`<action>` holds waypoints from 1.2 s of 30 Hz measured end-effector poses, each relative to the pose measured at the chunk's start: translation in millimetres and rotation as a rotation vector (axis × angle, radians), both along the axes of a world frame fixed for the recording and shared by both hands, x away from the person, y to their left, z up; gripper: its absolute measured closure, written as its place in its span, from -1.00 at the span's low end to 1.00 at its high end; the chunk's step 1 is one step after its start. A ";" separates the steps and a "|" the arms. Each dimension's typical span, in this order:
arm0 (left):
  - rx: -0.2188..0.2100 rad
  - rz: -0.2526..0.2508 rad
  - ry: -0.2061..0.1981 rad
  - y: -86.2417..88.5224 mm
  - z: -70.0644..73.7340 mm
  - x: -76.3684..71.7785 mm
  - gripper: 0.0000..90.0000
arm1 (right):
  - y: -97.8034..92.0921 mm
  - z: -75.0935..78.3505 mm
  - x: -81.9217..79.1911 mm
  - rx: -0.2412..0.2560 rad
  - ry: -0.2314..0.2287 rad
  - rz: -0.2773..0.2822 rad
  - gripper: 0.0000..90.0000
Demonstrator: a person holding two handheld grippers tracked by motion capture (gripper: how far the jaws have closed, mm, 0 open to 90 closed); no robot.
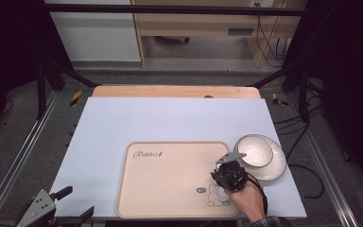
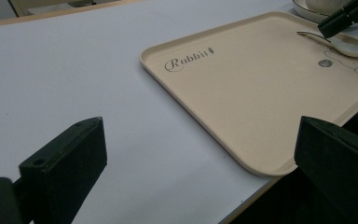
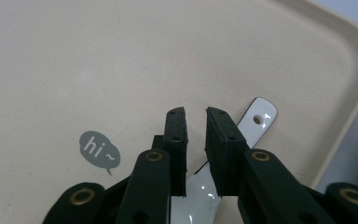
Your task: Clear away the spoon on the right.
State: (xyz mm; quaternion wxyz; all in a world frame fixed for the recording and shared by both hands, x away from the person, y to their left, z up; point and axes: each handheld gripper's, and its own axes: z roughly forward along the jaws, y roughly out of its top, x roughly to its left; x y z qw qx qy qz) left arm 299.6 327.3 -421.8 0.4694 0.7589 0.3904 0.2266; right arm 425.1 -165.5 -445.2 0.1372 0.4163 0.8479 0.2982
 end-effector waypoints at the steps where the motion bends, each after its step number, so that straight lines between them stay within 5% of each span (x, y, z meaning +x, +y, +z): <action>1: -0.002 0.001 0.000 0.0 -0.1 0.0 -0.96 | -0.2 0.8 -0.6 0.002 -0.001 -0.002 0.67; 36: -0.012 0.002 -0.005 1.7 0.1 -0.1 -1.00 | -12.5 21.5 -31.2 0.073 -0.094 -0.001 -0.47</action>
